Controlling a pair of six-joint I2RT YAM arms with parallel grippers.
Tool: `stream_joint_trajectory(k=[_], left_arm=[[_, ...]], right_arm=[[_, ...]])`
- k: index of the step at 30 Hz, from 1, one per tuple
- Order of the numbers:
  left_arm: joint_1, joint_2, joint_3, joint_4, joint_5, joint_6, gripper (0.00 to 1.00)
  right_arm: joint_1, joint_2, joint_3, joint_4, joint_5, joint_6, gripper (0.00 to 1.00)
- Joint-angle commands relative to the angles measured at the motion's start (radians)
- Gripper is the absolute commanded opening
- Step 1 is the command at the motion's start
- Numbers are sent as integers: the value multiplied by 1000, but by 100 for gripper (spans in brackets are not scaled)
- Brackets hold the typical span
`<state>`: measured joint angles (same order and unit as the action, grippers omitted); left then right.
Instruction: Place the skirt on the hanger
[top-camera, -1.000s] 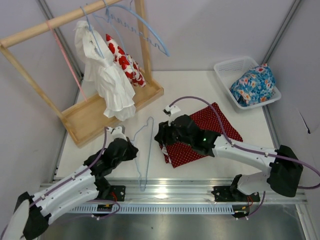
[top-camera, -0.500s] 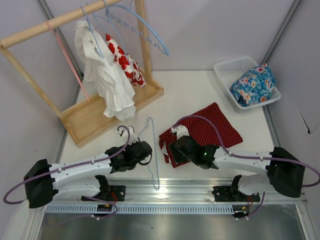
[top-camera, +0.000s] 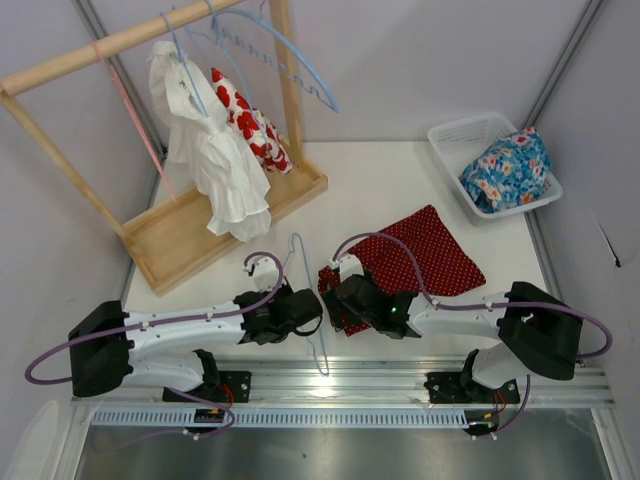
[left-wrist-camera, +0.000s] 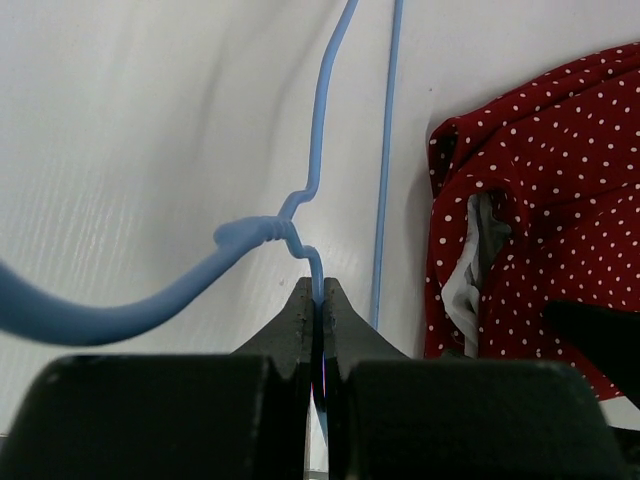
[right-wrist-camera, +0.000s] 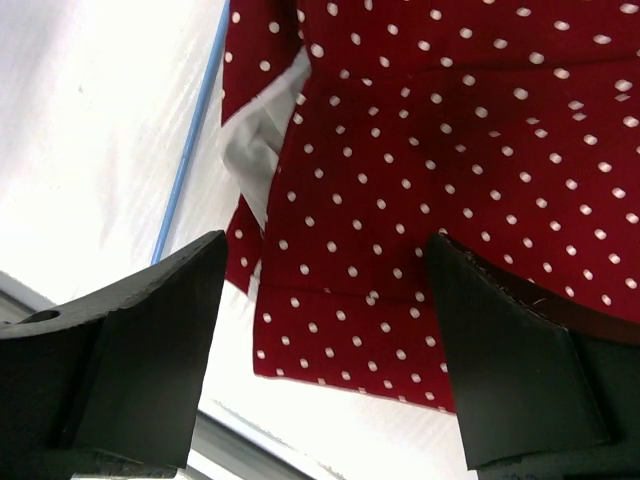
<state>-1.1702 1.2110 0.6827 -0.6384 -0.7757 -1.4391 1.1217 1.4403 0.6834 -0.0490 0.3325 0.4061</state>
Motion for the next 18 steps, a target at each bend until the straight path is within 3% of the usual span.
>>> stream_joint_trajectory(k=[1,7,10,11,14,18], left_arm=[[-8,-1,18,6,-54,-37,0],[-8,-4,14,51,-46,11,0],[-8,-13,3,86,-39,43,0],[-8,-16,0,100,-36,54,0],[-6,-11,-6,154,-17,98,0],[-8,22,-3,189,-8,108,0]], right_arm=[[10,43,39,78,20,-21,85],[10,158,65,98,10,-29,76],[10,187,77,91,13,-29,58],[13,187,80,86,20,-27,43],[4,143,65,92,13,-15,17],[-48,28,-5,201,-142,32,7]])
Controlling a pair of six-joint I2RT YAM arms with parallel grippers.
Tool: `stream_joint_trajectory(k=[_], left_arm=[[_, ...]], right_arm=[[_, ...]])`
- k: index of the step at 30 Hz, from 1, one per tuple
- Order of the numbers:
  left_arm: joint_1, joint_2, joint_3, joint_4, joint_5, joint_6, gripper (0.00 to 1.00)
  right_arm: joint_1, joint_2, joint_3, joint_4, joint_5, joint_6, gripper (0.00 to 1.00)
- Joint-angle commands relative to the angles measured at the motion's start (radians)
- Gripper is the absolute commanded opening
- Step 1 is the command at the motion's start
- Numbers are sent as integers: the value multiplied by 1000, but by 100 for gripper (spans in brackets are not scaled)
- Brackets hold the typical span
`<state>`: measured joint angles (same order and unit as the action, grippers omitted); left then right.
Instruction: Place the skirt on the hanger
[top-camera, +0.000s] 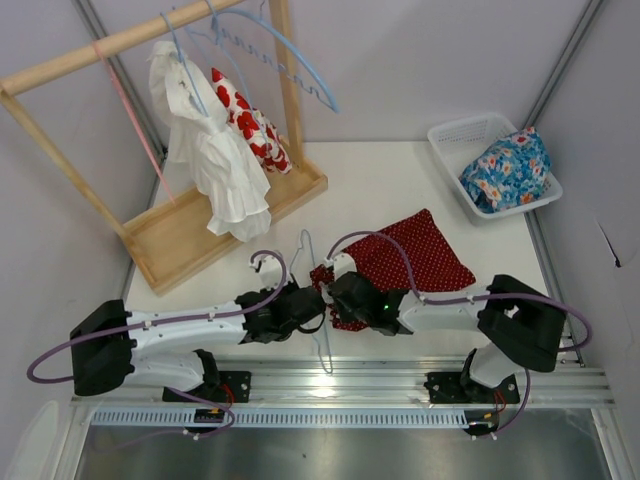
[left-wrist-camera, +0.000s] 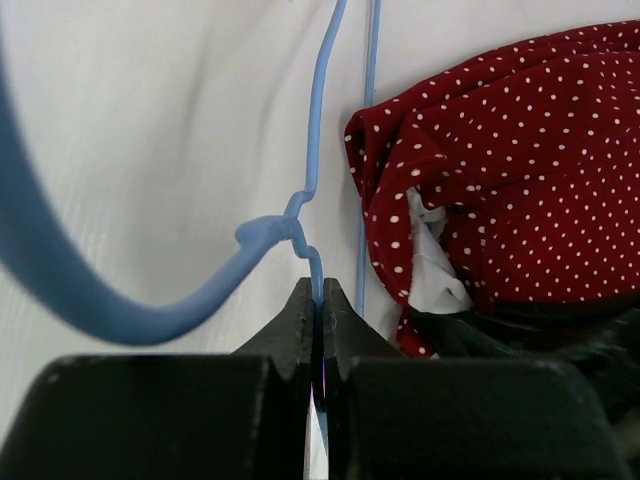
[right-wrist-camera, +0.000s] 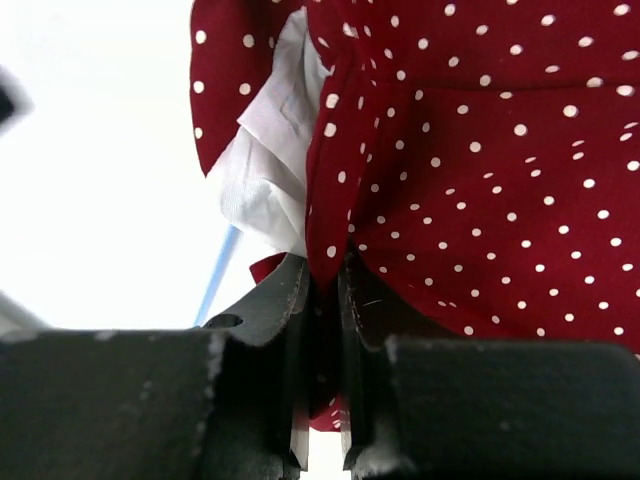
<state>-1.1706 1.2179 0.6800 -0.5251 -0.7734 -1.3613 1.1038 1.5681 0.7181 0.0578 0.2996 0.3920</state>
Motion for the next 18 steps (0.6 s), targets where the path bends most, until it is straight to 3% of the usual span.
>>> stream_joint_trajectory(k=[1,4,9,18], left_arm=[[-8,20,0,80,-12,30,0],[-8,11,-7,83,-14,24,0],[-3,-4,-22,108,-3,19,0],[0,3,32,105,5,-19,0]], right_arm=[[-39,-123,-63,159,-134,57,6],[-58,-209,-114,214,-145,87,0],[-68,-293,-134,253,-151,73,2],[-64,-85,-48,272,-188,143,0]])
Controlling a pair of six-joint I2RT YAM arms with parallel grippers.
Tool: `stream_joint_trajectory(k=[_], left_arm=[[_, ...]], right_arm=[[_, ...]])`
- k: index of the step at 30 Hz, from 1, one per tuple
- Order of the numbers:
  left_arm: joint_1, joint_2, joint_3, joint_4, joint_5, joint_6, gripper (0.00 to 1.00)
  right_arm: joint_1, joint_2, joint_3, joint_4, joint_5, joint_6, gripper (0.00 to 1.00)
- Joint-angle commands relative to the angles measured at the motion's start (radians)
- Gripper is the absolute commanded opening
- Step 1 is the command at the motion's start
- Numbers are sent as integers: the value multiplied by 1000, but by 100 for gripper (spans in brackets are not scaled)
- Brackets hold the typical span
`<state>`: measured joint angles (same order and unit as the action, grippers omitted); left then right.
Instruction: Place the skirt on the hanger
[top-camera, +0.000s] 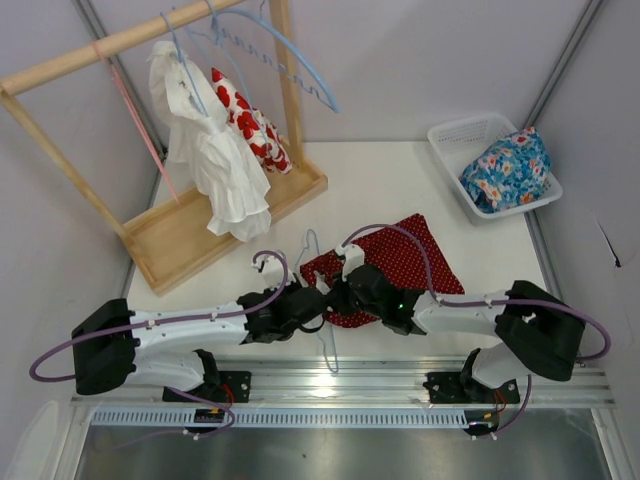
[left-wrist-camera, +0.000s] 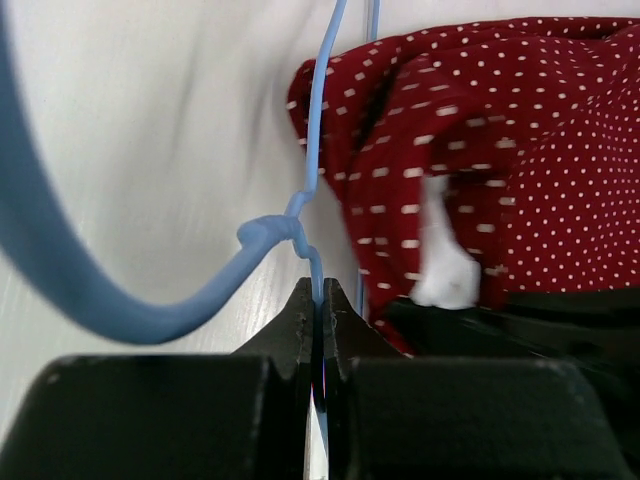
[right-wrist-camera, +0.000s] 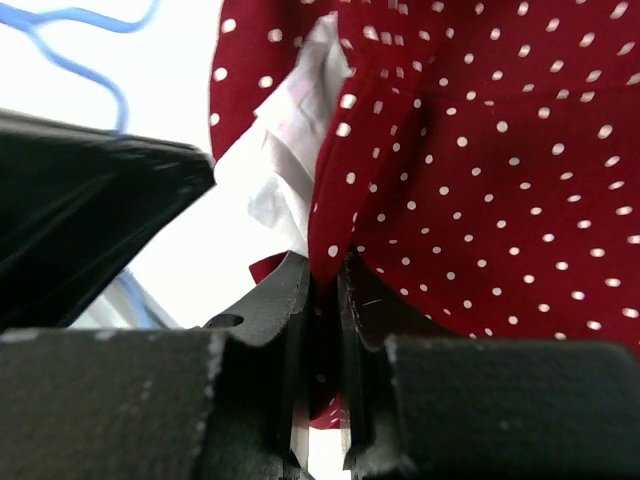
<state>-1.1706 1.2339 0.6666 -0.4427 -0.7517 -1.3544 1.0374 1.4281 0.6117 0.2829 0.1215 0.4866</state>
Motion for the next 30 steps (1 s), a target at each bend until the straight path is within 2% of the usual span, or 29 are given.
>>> stream_joint_trajectory(k=[1,7,16,17,18,19,22,25,30], left_arm=[[0,-13,44,18,-14,-32,0],[0,-13,27,22,-8,-66,0],[2,-17,21,29,-9,-74,0],[2,-20,19,29,-11,-77,0],[3,-24,16,27,-12,-78,0],[3,-24,16,25,-12,-78,0],[8,-34,8,19,-15,-78,0],[11,-50,2,19,-21,-78,0],[11,-41,-1,53,-14,-31,0]], right_arm=[[3,81,72,45,-6,53,0],[3,133,89,116,-83,76,0],[15,196,161,138,-120,83,0],[13,203,175,110,-140,86,3],[10,206,178,96,-141,89,10],[1,206,181,81,-144,90,33],[-19,178,171,20,-140,89,58],[-45,132,169,-68,-129,70,65],[-63,62,175,-174,-105,12,65]])
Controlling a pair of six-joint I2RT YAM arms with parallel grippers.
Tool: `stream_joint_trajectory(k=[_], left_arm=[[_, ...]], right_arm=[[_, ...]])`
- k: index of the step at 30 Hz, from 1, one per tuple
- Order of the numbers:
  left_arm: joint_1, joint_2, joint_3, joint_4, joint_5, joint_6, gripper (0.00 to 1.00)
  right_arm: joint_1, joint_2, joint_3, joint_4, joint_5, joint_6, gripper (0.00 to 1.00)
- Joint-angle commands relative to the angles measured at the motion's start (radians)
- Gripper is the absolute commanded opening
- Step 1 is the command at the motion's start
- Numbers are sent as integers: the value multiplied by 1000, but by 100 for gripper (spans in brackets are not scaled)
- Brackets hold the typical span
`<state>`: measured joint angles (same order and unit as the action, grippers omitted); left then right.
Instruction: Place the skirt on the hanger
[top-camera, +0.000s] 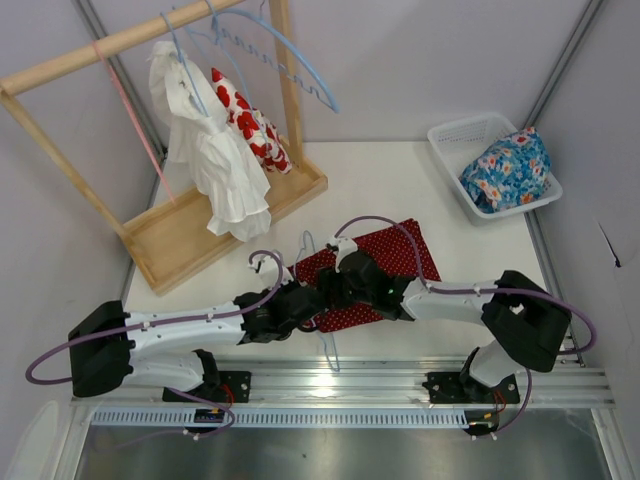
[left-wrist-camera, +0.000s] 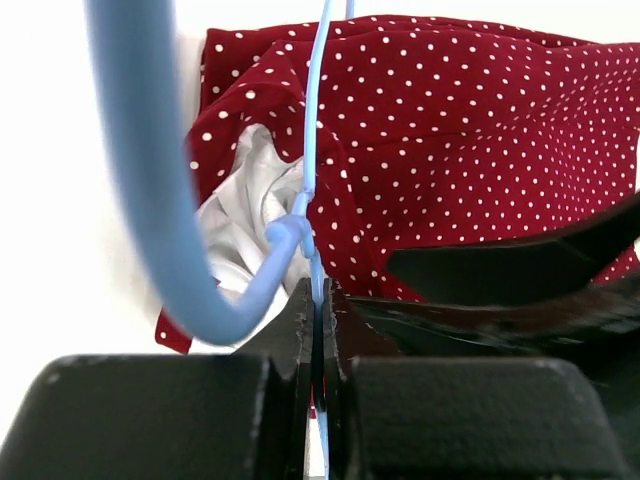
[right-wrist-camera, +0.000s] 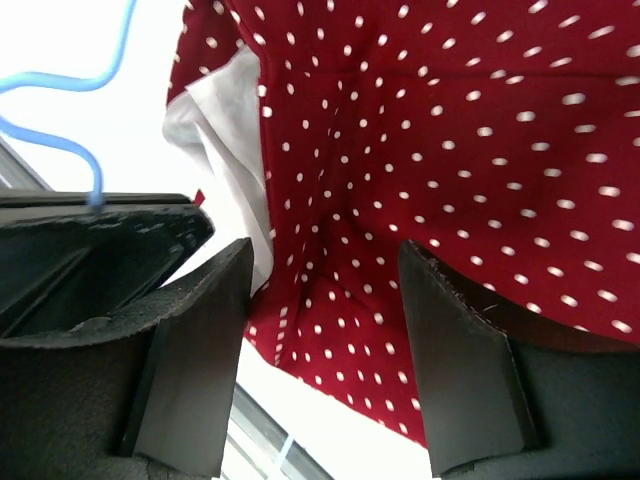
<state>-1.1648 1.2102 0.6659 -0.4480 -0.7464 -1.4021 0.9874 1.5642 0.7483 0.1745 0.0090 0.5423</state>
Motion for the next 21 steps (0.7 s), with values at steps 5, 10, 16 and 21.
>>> stream_joint_trajectory(k=[5,10,16,21], left_arm=[[4,12,26,69,-13,64,0],[14,22,27,98,2,101,0],[39,45,49,118,33,146,0],[43,34,61,97,38,150,0]], right_arm=[[-61,-163,42,-170,54,-64,65],[-130,-256,19,-242,48,-65,65],[-127,-225,-53,-130,-24,-70,20],[-72,-116,-64,81,-180,-76,3]])
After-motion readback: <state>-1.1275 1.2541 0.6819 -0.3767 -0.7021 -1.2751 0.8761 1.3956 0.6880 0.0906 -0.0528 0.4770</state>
